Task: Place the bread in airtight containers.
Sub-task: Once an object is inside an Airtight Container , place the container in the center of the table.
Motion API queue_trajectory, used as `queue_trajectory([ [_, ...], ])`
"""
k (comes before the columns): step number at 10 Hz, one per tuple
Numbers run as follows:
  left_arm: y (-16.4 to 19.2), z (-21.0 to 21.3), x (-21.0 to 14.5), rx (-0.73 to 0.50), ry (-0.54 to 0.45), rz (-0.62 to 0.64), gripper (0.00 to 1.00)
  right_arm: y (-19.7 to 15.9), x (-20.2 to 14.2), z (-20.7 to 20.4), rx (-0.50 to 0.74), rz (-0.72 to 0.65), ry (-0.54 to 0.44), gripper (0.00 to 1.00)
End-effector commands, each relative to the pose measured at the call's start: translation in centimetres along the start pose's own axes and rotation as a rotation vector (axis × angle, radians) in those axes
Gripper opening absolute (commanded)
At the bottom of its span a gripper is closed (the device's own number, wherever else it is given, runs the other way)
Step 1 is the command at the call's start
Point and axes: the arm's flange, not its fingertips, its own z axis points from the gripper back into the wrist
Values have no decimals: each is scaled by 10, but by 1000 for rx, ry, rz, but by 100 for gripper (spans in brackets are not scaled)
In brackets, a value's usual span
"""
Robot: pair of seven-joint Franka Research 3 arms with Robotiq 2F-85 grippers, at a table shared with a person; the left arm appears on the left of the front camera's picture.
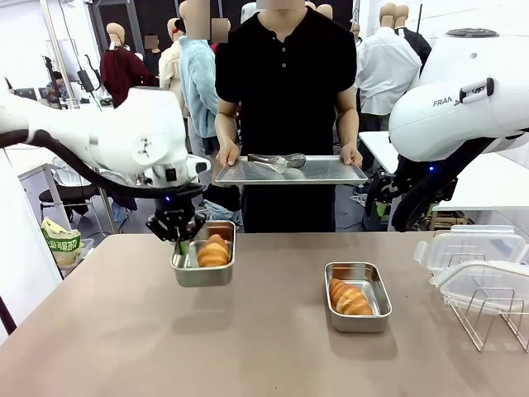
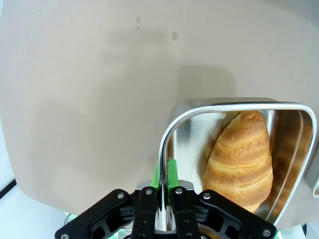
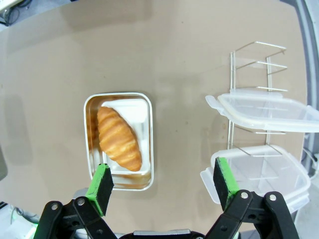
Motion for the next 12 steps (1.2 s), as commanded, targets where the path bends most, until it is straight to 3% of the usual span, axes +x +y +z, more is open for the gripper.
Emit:
queue_trajectory([
  [1,-16,-18,-10,70,-100,39,0,-1,0,0,-10,4,2,100],
  [4,-20,-46,-20,36,-125,-36,0,-1,0,0,-10,4,2,100],
  [7,-16,-59,-16,-72,-29,-60,0,-1,0,0,-10,4,2,100],
  [12,-11,-79,-13,-78,-22,-89,0,-1,0,0,-10,4,2,100],
])
